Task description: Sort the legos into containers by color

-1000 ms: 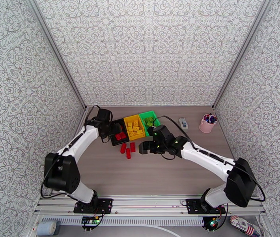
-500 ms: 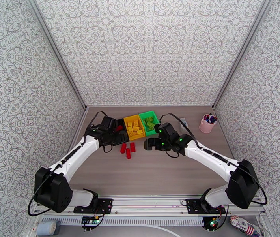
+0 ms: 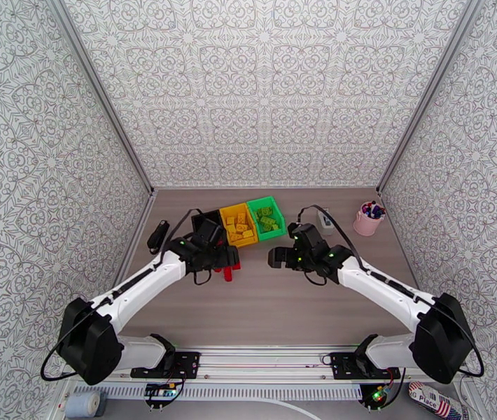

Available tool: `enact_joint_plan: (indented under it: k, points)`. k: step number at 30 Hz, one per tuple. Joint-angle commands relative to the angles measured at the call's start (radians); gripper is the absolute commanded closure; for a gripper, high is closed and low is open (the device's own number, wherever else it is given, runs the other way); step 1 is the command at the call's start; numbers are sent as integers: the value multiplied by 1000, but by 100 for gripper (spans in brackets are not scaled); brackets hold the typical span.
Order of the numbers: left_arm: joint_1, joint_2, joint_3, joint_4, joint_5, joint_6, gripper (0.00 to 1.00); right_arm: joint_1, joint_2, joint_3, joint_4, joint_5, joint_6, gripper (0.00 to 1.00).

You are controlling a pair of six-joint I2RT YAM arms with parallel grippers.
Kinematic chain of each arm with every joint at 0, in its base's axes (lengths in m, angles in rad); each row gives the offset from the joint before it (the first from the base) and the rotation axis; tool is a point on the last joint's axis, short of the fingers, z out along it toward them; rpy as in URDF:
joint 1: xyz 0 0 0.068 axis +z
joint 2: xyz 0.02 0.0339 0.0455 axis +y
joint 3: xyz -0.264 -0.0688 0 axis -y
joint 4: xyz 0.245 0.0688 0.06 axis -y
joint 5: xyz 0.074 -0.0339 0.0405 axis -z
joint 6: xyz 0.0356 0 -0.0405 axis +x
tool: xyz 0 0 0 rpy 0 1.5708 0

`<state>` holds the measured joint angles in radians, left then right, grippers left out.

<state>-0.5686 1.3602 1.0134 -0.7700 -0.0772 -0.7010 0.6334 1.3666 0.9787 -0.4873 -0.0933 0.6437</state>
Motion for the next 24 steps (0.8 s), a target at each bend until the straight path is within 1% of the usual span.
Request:
enact_joint_plan:
  k: [1, 5, 10, 17, 24]
  points:
    - [-39, 6, -31, -12, -19, -69, 8, -22, 2, -12, -22, -34, 4, 7]
    - [-81, 24, -57, 8, -21, -107, 13, -28, 34, -22, -20, -88, -12, 15]
    - [-103, 73, -79, 31, -22, -128, 22, -28, 50, -37, 8, -131, -10, 20]
    - [-90, 160, -80, 93, -8, -111, 33, -28, 37, -77, 69, -187, -3, 21]
    - [-48, 256, -64, 129, -3, -76, 39, -28, 34, -96, 90, -210, 5, 22]
